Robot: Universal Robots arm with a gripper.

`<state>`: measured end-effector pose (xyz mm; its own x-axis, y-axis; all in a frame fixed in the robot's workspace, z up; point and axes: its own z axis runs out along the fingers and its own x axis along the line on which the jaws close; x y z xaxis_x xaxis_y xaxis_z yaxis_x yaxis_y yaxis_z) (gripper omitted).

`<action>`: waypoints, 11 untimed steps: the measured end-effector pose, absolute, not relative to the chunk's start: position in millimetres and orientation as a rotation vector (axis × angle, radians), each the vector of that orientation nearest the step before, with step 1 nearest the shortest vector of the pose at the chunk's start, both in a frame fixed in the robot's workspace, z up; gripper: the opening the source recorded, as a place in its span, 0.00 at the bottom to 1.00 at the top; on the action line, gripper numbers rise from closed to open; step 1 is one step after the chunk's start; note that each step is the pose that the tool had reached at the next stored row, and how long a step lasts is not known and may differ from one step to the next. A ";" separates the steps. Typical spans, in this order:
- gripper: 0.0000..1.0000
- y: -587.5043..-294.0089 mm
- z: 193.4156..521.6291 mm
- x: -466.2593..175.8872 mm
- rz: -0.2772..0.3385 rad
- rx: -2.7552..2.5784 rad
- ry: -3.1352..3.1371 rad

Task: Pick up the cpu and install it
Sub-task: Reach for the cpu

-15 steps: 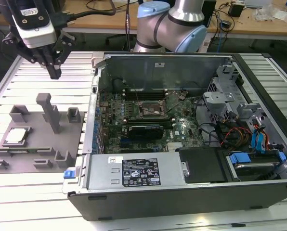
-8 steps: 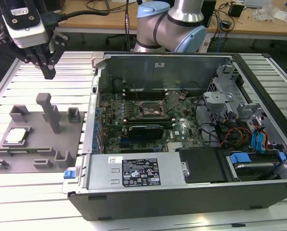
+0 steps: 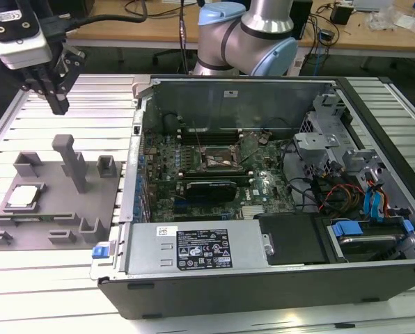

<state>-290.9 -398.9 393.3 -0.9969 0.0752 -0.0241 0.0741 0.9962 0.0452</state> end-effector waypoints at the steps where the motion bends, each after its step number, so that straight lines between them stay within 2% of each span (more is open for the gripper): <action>1: 0.11 -398.8 393.3 -293.0 0.069 0.116 3.113; 11: 0.11 -398.8 393.3 -312.0 0.069 0.117 3.113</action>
<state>-312.0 -398.8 393.3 -0.9969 0.0753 -0.0241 0.0741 0.9962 0.0453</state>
